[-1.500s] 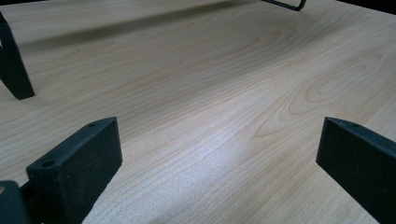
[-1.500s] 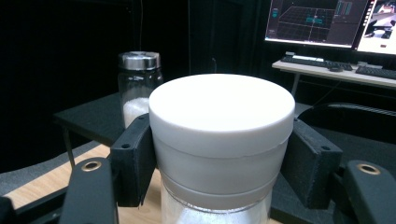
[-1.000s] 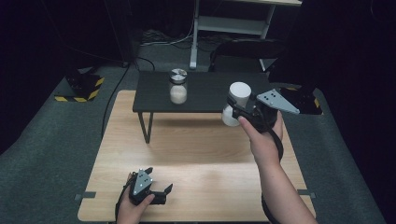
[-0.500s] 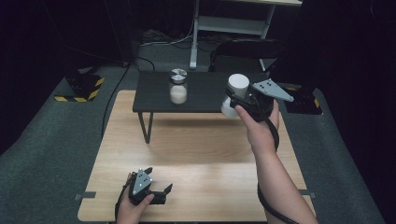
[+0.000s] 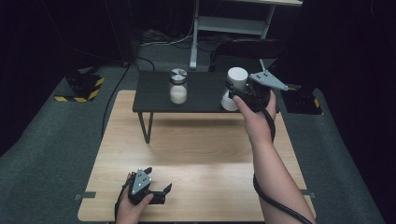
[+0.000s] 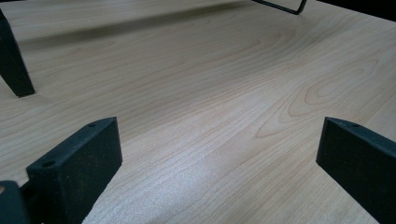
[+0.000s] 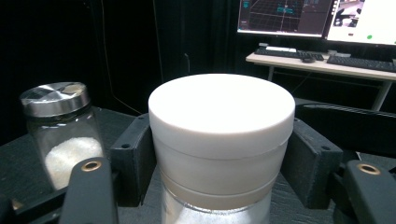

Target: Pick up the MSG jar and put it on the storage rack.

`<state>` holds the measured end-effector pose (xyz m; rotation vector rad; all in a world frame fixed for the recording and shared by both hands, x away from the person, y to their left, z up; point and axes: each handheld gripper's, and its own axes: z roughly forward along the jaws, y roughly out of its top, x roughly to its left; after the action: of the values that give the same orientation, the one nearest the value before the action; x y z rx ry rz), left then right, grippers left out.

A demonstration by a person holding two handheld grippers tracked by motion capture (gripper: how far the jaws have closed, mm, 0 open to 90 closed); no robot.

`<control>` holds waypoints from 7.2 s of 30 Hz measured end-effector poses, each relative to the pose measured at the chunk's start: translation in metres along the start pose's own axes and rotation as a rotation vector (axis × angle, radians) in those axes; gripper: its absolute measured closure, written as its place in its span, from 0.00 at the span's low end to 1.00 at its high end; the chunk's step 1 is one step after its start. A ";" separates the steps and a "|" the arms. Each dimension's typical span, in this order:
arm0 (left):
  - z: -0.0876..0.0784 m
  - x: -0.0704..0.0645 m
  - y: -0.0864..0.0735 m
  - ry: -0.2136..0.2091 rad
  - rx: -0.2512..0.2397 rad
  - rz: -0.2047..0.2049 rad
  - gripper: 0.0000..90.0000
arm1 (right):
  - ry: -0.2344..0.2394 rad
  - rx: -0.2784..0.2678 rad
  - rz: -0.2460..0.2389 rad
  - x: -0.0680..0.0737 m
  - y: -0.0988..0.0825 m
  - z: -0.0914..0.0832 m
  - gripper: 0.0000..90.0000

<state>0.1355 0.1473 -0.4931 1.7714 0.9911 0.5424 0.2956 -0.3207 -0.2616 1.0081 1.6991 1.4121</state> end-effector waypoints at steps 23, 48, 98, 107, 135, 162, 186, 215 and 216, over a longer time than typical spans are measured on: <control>-0.001 0.003 -0.001 -0.003 -0.005 -0.010 0.00 | -0.018 0.020 0.021 -0.002 0.001 0.031 0.37; -0.001 0.004 -0.001 -0.004 -0.006 -0.010 0.00 | -0.023 -0.001 0.020 -0.003 -0.006 0.035 0.37; 0.000 0.003 0.000 -0.004 0.002 -0.002 0.00 | 0.021 -0.013 0.041 -0.005 -0.027 -0.009 0.00; 0.000 0.003 0.001 -0.004 0.004 0.003 0.00 | 0.038 -0.028 0.035 -0.005 -0.036 -0.022 0.00; -0.001 0.003 -0.001 -0.004 -0.008 0.005 0.00 | 0.088 -0.026 0.017 -0.010 -0.100 -0.068 0.00; -0.001 0.002 -0.003 -0.002 -0.015 0.006 0.00 | 0.122 0.023 0.020 -0.016 -0.178 -0.107 0.00; -0.001 0.001 -0.003 -0.002 -0.018 0.011 0.00 | 0.097 0.152 0.046 -0.022 -0.233 -0.125 0.00; 0.008 -0.014 0.010 0.012 0.054 0.100 0.01 | 0.053 0.256 -0.059 -0.030 -0.246 -0.142 0.00; 0.009 -0.015 0.011 0.013 0.059 0.104 0.01 | 0.064 0.257 -0.059 -0.032 -0.246 -0.144 0.00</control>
<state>0.1376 0.1285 -0.4854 1.8820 0.9355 0.5959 0.1515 -0.4384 -0.4801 1.0487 1.9793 1.2210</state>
